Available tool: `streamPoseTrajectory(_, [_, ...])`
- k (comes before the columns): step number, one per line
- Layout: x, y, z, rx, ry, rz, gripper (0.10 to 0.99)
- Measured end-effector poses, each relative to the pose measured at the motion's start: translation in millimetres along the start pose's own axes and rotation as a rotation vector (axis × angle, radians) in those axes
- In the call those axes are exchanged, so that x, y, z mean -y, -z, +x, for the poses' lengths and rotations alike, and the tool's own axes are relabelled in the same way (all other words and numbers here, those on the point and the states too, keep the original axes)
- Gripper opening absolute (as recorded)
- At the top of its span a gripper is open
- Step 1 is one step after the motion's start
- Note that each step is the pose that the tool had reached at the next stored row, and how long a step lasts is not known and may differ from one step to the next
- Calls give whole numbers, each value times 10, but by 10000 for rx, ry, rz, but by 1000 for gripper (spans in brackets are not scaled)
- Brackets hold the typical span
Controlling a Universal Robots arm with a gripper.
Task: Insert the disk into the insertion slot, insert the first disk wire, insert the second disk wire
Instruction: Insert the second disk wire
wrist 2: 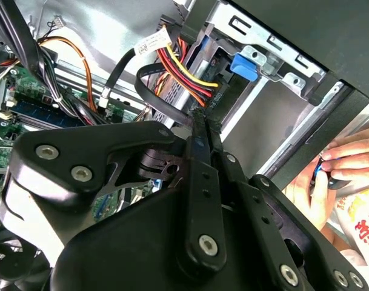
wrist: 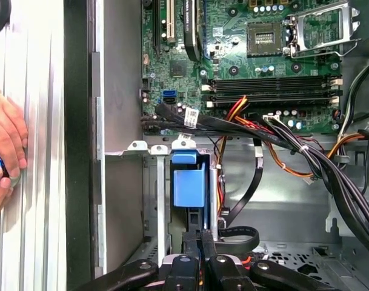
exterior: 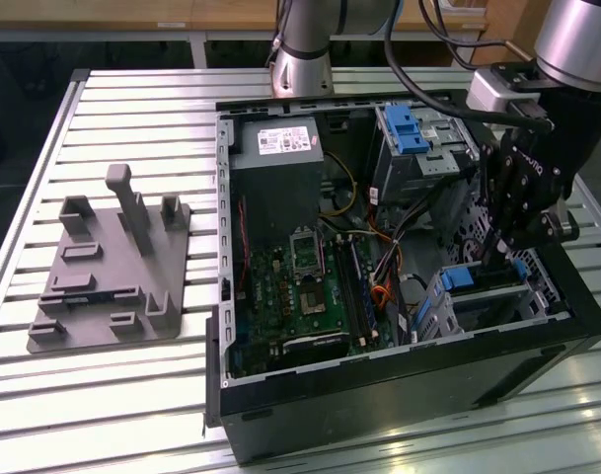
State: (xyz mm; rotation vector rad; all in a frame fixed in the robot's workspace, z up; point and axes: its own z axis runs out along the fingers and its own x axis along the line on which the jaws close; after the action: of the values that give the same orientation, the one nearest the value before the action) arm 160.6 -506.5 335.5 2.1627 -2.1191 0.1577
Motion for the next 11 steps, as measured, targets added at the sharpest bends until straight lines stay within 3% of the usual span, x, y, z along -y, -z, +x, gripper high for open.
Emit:
streamPoseTrajectory(4, [0, -7, 1, 10, -9, -2, 141])
streamPoseTrajectory(8, [1, -7, 1, 73, -11, 2, 141])
streamPoseTrajectory(9, [-1, -6, 2, 130, -12, 14, 141])
streamPoseTrajectory(11, [-5, -6, 3, 342, -19, 66, 141])
